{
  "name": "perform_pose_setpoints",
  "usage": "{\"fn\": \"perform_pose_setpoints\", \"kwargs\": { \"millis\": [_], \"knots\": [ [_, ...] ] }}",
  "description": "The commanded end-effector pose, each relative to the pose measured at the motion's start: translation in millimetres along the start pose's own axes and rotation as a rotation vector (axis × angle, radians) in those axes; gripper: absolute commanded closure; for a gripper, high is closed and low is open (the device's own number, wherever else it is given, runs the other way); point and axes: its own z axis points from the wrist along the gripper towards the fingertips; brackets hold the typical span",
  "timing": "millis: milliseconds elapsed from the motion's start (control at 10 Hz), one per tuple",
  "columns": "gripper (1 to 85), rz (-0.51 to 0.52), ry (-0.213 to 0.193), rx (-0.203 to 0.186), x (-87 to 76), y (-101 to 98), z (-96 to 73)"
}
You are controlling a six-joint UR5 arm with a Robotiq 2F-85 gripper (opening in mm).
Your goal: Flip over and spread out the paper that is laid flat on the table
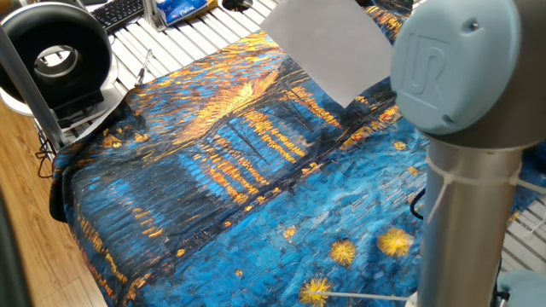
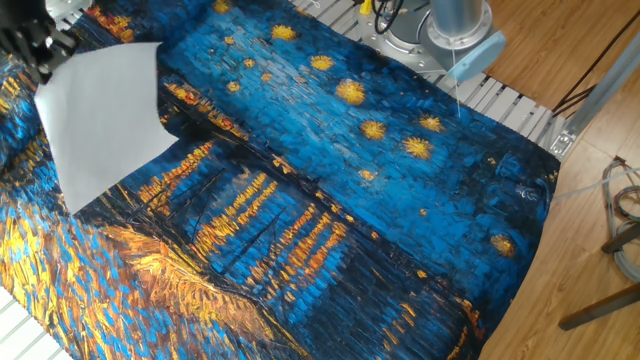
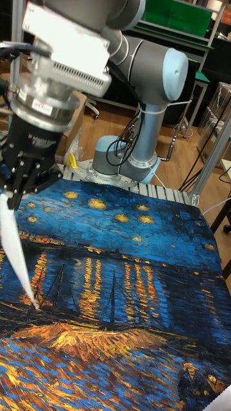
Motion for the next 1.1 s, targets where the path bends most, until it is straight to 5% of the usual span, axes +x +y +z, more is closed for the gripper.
{"fn": "perform_pose_setpoints", "kwargs": {
  "millis": [0, 100, 300, 500, 600, 1000],
  "knots": [
    [84.7, 0.116, -0.046, -0.092, -11.8, 47.2, 21.5],
    [84.7, 0.171, -0.056, -0.138, -17.3, 71.0, 22.7],
    [84.7, 0.185, -0.051, -0.138, -16.0, 80.8, 16.0],
    [84.7, 0.155, -0.039, -0.113, -12.4, 69.8, 12.2],
    [84.7, 0.097, -0.025, -0.064, -8.2, 51.3, 7.1],
    [84.7, -0.03, 0.017, 0.035, -4.0, -4.0, -31.7]
  ]
}}
